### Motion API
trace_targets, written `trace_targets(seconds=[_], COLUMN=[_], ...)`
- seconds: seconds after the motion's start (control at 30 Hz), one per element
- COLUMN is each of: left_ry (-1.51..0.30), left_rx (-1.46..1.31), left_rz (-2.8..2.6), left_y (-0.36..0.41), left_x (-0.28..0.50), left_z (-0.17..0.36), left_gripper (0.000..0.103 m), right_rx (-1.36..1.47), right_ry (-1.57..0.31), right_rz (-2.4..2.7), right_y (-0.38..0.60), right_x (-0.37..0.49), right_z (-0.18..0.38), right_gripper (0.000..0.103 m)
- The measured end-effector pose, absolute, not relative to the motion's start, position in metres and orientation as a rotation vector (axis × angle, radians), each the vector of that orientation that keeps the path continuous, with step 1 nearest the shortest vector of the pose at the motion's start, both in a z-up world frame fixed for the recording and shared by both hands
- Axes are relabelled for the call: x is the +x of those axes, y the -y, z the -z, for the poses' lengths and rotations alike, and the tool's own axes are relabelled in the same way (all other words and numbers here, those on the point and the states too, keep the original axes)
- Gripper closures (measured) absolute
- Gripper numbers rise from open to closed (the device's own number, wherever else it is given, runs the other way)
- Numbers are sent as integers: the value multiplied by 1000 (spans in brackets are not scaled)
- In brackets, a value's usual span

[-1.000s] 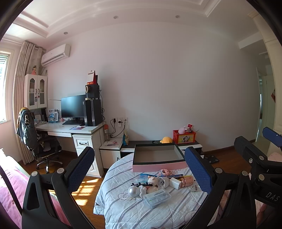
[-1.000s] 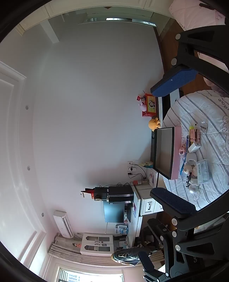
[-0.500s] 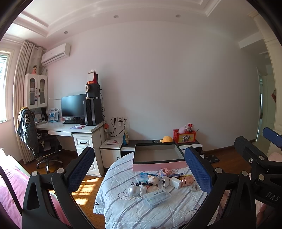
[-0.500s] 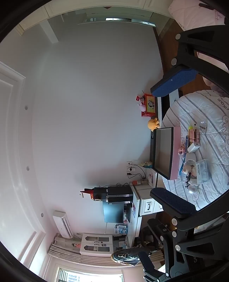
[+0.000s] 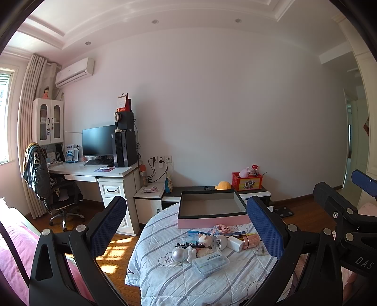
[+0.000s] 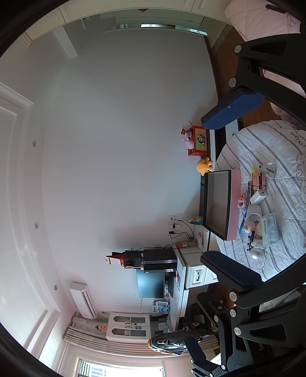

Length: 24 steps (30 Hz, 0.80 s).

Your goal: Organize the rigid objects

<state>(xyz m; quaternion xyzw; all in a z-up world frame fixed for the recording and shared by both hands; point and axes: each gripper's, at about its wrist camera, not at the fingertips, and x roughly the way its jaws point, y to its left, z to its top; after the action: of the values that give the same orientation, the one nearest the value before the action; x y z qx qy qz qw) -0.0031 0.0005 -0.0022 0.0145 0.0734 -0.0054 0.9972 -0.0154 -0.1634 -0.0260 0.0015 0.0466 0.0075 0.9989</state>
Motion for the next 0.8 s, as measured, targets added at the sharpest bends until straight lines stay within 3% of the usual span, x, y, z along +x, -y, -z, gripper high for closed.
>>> trace_targets(seconds=[0.53,0.8], left_ry=[-154,-218], left_rx=[31,24], left_rz=[18,54], left_y=[-4,-15], left_x=[-4,21], left_z=[8,39], left_gripper=[0,0], right_rx=[5,9], right_ry=[-111,-174], right_rz=[-11,-4], right_y=[163,171], right_x=[-12,10], right_z=[31,48], right_gripper=[0,0])
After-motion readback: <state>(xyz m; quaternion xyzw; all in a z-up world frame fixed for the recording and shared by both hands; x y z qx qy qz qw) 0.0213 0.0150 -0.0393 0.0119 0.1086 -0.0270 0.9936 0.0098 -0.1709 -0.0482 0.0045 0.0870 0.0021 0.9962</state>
